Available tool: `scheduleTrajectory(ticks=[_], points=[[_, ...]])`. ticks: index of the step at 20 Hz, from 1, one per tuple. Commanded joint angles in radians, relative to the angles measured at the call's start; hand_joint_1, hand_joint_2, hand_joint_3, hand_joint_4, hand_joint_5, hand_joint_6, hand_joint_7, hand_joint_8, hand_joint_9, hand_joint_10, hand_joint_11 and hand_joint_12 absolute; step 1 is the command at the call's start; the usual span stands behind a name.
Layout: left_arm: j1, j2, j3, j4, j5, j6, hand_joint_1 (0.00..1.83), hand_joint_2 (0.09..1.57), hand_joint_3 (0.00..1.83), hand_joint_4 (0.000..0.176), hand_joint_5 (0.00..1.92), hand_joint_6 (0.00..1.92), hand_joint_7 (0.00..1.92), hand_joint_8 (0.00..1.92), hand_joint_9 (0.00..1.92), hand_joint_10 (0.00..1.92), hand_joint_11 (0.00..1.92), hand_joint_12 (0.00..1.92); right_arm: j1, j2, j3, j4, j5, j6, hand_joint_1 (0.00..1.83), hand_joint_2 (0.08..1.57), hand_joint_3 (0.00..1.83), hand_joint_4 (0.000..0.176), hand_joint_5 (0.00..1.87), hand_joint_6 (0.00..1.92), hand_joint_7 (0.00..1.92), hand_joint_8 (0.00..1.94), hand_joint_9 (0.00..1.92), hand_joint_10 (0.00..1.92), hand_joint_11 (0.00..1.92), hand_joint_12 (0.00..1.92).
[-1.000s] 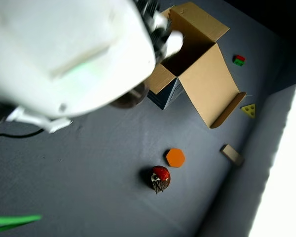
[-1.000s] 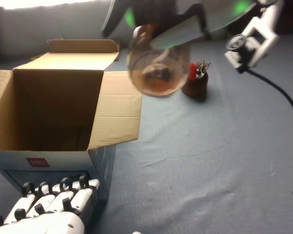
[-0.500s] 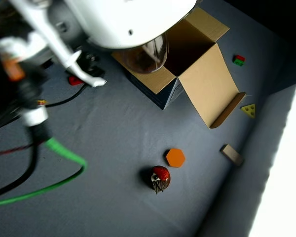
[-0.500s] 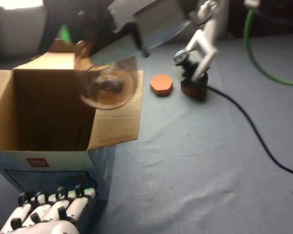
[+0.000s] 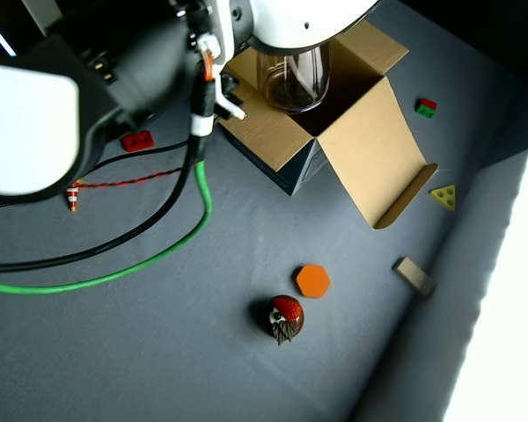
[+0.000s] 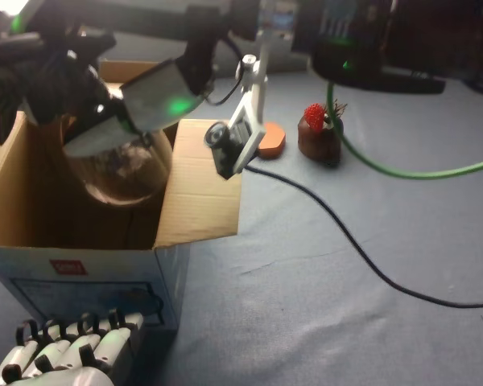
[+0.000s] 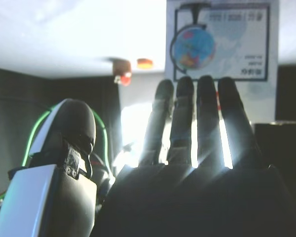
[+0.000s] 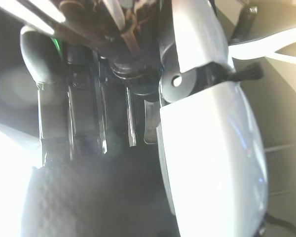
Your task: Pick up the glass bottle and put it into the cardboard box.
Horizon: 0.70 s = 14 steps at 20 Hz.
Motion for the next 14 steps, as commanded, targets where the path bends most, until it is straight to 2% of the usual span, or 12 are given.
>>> scheduleTrajectory(ticks=[1,9,14], points=[[0.000,0.002,0.005,0.083,-0.059,-0.006,0.07,1.28,0.00,0.000,0.16,0.00,0.18,0.00,0.13,0.00,0.00,0.26,0.012,-0.001,0.002,0.086,0.055,-0.008,1.26,1.08,0.00,0.000,0.96,0.92,1.15,0.90,1.01,1.05,0.74,1.52],[0.007,0.002,0.011,0.098,-0.059,-0.006,0.08,1.28,0.00,0.000,0.16,0.00,0.18,0.00,0.13,0.00,0.00,0.29,0.018,-0.059,0.013,0.102,-0.024,-0.023,1.27,1.08,0.00,0.000,0.96,0.90,1.15,0.91,1.02,1.06,0.76,1.52],[0.008,0.001,0.014,0.110,-0.059,-0.006,0.12,1.27,0.00,0.000,0.18,0.01,0.19,0.00,0.14,0.00,0.00,0.30,-0.005,-0.080,0.020,0.168,-0.056,-0.064,1.26,1.09,0.00,0.000,0.93,0.95,1.14,0.92,1.00,1.10,0.74,1.54]])
